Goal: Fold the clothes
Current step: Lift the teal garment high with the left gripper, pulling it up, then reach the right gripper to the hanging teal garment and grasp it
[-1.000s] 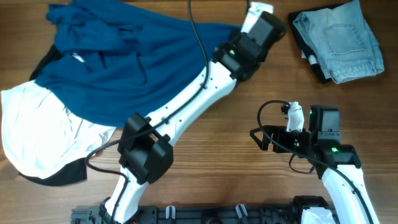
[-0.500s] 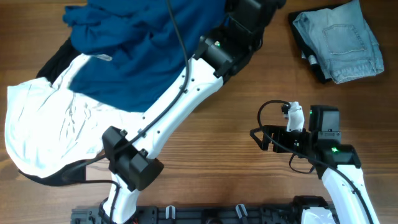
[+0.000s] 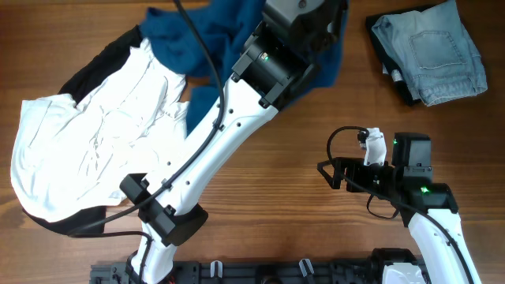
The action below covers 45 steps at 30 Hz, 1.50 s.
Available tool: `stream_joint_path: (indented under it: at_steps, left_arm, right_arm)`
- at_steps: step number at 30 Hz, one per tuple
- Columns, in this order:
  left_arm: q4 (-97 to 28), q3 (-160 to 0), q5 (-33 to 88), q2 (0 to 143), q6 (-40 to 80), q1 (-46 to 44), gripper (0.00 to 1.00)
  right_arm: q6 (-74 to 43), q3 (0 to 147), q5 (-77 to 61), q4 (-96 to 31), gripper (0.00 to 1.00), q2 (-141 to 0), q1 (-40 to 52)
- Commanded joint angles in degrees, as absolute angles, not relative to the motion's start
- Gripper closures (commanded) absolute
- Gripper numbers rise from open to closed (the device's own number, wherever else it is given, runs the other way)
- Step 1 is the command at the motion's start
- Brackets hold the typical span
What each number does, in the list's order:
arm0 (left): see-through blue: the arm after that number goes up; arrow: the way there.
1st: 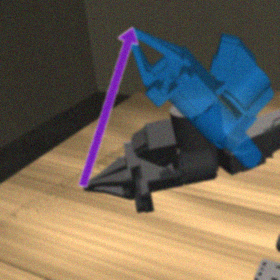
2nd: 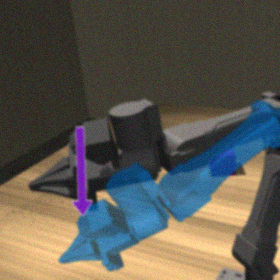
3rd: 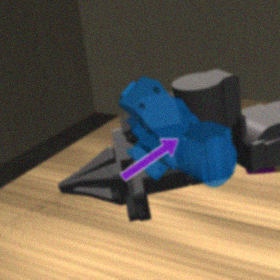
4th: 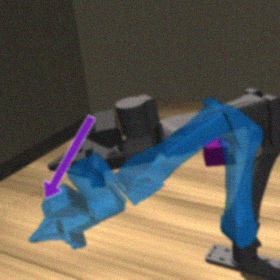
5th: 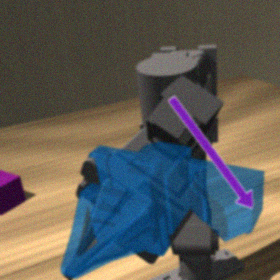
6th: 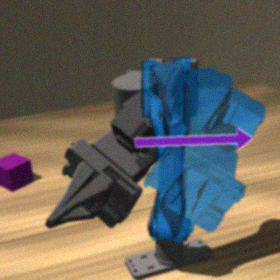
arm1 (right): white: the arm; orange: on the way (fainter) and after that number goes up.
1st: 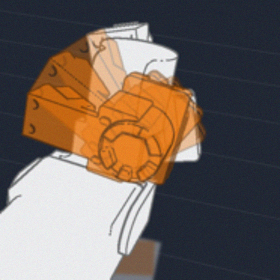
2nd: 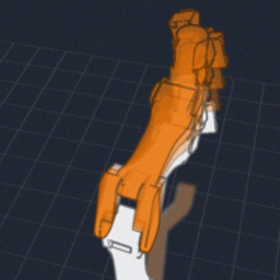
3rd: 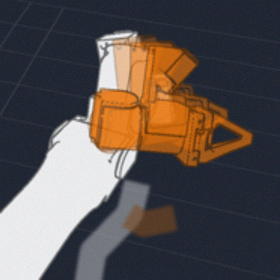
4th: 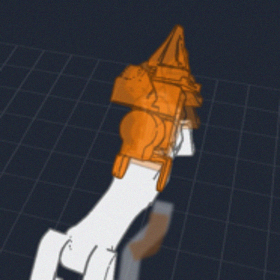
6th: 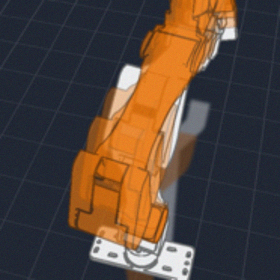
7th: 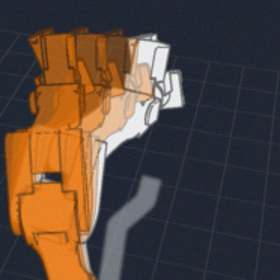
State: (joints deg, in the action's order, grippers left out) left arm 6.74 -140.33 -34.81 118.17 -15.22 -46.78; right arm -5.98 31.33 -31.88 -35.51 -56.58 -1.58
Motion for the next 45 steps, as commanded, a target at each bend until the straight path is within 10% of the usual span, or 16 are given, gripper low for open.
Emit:
stream_joint_path:
  at_steps: [1, 45]
  left_arm:
    - [10.17, -144.11, -31.68, 115.92, -16.75, -47.09, 0.96]
    - [-4.4, -150.39, -39.55, 115.44, -9.52, -40.97, 0.96]
  right_arm:
    - [-6.22, 32.75, -31.55, -34.79, 0.0, -56.71, -1.34]
    - [-9.98, 36.69, -37.63, -23.53, 0.0, -79.22, -1.13]
